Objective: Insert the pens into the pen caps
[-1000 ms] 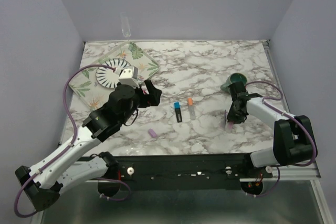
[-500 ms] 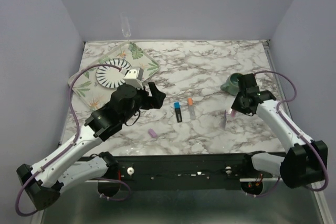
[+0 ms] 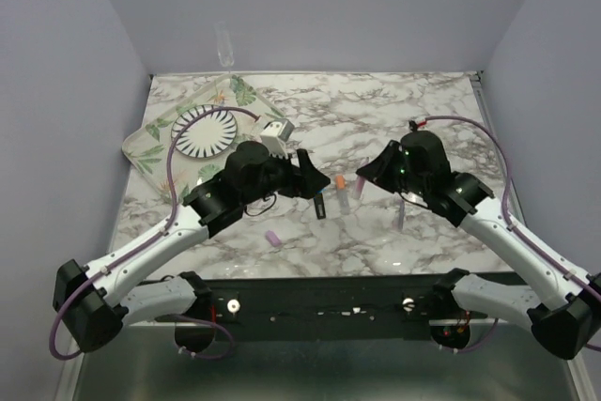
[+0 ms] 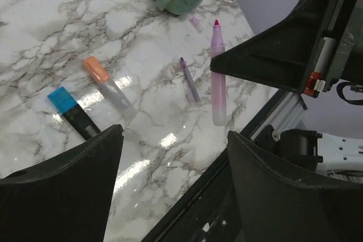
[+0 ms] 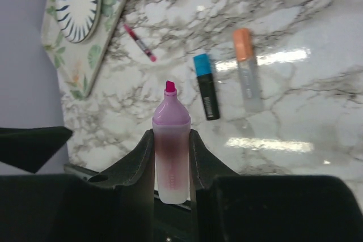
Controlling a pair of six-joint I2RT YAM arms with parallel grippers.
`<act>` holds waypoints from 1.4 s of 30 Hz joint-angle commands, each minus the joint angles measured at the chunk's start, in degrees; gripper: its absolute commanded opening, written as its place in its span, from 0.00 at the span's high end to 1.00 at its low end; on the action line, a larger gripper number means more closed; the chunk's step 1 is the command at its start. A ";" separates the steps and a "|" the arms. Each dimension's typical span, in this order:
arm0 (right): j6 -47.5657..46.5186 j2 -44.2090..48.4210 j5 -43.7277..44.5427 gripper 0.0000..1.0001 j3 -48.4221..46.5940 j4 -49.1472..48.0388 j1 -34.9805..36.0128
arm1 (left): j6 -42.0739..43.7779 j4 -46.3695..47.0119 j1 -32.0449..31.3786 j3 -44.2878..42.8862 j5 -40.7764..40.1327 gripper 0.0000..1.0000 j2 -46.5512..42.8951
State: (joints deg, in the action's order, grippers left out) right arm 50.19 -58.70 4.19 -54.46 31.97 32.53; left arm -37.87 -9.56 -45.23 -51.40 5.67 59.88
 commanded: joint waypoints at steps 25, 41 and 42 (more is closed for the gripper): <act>8.96 -10.03 6.45 0.99 -7.77 -11.92 15.10 | 3.23 3.68 -2.32 -3.53 3.20 0.79 8.06; -13.70 -6.42 -2.58 0.26 -9.62 -15.08 15.19 | 7.89 -18.62 12.41 -3.44 -5.23 1.00 -8.09; -16.33 -8.00 -5.74 0.27 -8.92 -15.26 15.19 | 8.77 -19.96 13.84 -3.97 -9.41 1.00 -9.24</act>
State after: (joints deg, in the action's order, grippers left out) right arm 46.83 -65.10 8.32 -64.34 20.08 47.31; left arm -32.80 -19.53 -39.18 -54.30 3.42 56.62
